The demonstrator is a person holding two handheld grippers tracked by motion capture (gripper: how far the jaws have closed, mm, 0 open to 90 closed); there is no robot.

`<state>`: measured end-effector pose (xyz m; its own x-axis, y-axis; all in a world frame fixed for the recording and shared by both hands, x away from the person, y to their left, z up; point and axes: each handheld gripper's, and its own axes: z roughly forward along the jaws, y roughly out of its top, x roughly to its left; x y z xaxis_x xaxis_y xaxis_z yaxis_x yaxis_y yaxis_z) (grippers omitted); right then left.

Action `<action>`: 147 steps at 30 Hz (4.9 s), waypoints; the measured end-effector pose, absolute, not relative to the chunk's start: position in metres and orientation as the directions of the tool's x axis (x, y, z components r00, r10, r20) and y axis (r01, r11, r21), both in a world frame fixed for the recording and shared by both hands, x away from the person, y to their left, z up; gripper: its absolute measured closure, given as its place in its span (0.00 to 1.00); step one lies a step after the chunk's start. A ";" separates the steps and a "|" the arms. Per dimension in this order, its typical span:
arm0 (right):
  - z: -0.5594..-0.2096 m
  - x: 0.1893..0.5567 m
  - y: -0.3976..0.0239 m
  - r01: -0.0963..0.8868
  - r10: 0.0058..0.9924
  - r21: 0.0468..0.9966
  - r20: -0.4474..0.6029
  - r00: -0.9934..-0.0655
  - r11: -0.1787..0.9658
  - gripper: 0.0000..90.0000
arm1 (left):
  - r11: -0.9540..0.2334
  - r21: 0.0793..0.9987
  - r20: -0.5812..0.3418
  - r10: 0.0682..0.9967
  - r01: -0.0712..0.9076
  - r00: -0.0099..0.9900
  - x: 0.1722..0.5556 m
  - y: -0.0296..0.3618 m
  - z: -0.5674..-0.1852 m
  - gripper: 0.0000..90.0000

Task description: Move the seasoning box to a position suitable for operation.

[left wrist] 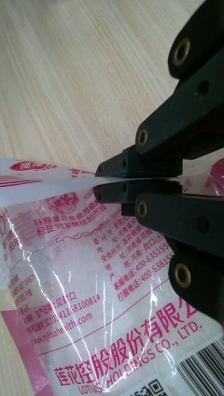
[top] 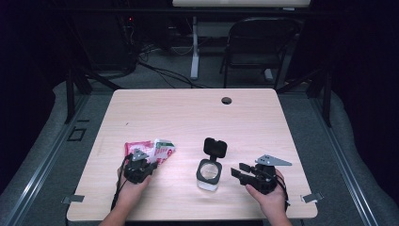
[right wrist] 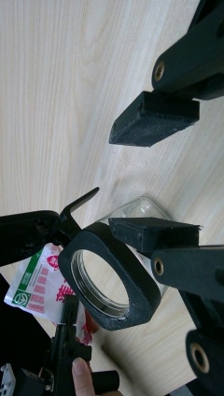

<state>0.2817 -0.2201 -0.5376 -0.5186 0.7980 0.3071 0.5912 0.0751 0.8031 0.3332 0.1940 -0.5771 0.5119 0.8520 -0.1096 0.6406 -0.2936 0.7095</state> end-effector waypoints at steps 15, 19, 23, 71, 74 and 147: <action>-0.538 0.282 -0.221 0.595 0.799 0.800 0.309 -0.516 0.075 0.58 | -0.269 0.714 -0.137 0.852 0.646 0.506 0.333 0.196 -0.576 1.00; -0.538 0.282 -0.222 0.594 0.799 0.801 0.309 -0.515 0.073 0.58 | -0.247 0.719 -0.160 0.850 0.649 0.502 0.333 0.199 -0.575 1.00; -0.538 0.282 -0.222 0.594 0.800 0.801 0.310 -0.513 0.071 0.58 | -0.245 0.722 -0.160 0.850 0.647 0.501 0.332 0.200 -0.572 1.00; -0.536 0.282 -0.225 0.590 0.807 0.805 0.312 -0.501 0.056 0.58 | -0.211 0.810 -0.084 0.882 0.547 0.464 0.321 0.248 -0.506 1.00; -0.536 0.281 -0.225 0.591 0.807 0.805 0.314 -0.501 0.054 0.58 | -0.205 0.823 -0.071 0.888 0.529 0.454 0.322 0.252 -0.496 1.00; -0.533 0.280 -0.224 0.555 0.799 0.830 0.295 -0.525 0.058 0.61 | -0.259 0.849 -0.151 0.715 0.460 0.683 0.293 0.188 -0.494 1.00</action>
<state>0.2801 -0.2245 -0.5334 -0.5246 0.7988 0.2946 0.5548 0.0583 0.8299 0.2933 0.1881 -0.4935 0.6826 0.7149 -0.1513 0.4598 -0.2593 0.8493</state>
